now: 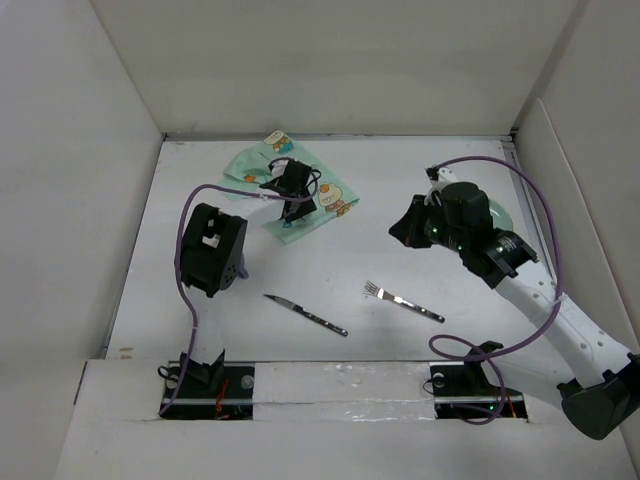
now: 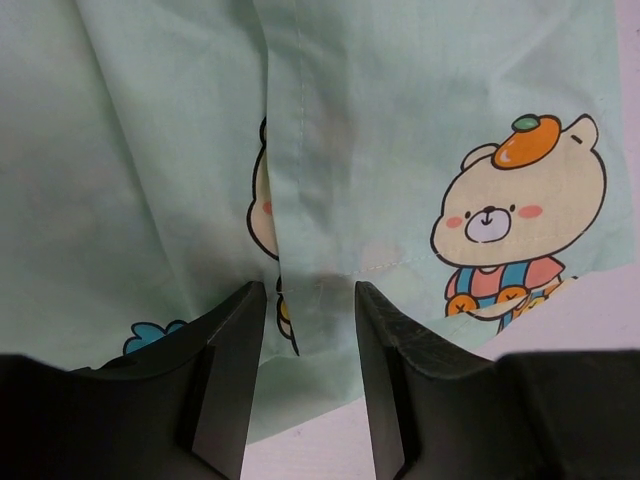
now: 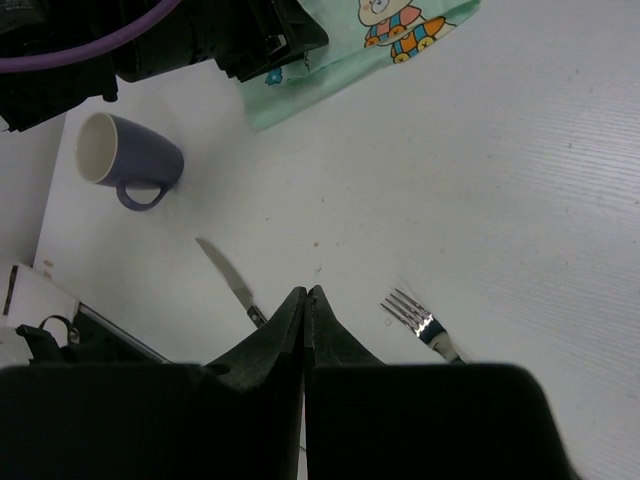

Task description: Set the dinner table for one person

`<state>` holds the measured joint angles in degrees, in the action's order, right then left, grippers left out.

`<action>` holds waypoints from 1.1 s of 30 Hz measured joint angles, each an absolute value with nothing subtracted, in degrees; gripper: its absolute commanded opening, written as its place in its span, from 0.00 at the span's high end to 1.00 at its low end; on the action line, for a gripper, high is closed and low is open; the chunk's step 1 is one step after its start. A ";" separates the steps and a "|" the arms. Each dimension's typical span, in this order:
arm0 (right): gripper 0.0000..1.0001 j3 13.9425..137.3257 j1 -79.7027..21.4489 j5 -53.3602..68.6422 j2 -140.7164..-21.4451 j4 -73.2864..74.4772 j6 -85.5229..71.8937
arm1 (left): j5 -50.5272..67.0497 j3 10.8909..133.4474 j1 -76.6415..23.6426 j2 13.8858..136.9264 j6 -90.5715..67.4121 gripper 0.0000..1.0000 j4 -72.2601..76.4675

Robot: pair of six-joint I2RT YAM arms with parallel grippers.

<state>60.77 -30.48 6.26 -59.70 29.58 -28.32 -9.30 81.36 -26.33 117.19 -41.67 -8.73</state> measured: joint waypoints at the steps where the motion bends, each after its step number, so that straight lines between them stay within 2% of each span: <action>1: 0.95 60.60 -30.48 6.26 -59.70 29.56 -28.32 | -9.65 81.38 -26.57 117.27 -41.67 0.62 -8.73; 9: 0.95 59.24 -30.48 6.28 -60.27 29.26 -28.38 | -13.28 84.51 -29.58 119.26 -42.19 0.68 -11.09; 12: 0.95 59.05 -30.48 6.28 -60.51 29.10 -28.49 | -15.14 85.43 -30.09 120.01 -42.65 0.78 -11.57; 16: 0.95 59.02 -30.48 6.31 -60.58 28.49 -28.53 | -16.75 85.69 -30.30 120.18 -43.18 1.00 -12.78; 19: 0.95 59.02 -30.48 6.31 -61.14 28.12 -28.51 | -17.17 86.65 -30.30 120.42 -43.35 1.00 -14.06; 20: 0.90 59.02 -30.48 6.31 -61.41 27.97 -28.51 | -17.17 86.85 -30.30 120.44 -43.31 1.00 -14.26; 21: 0.90 59.02 -30.48 6.31 -61.67 27.83 -28.51 | -17.19 87.29 -30.28 120.44 -43.11 1.00 -14.50; 22: 0.78 58.89 -30.48 6.31 -62.04 27.53 -28.42 | -17.21 87.50 -30.28 120.38 -42.81 1.00 -14.41; 26: 0.53 58.00 -30.48 6.33 -65.28 24.58 -28.56 | -17.21 87.61 -30.28 119.09 -40.93 1.00 -14.35; 28: 0.49 57.98 -30.48 6.52 -69.10 22.35 -28.62 | -17.08 87.61 -30.28 117.86 -40.29 1.00 -14.41; 30: 0.48 58.06 -30.48 6.87 -73.47 20.34 -28.73 | -16.91 87.68 -30.28 116.51 -39.86 0.89 -14.79; 31: 0.48 58.08 -30.48 7.05 -75.77 19.53 -28.97 | -16.82 87.61 -30.28 115.85 -39.79 0.79 -15.09; 33: 0.53 58.24 -30.52 7.44 -80.18 18.39 -29.80 | -16.43 86.17 -30.06 114.10 -39.46 0.66 -14.55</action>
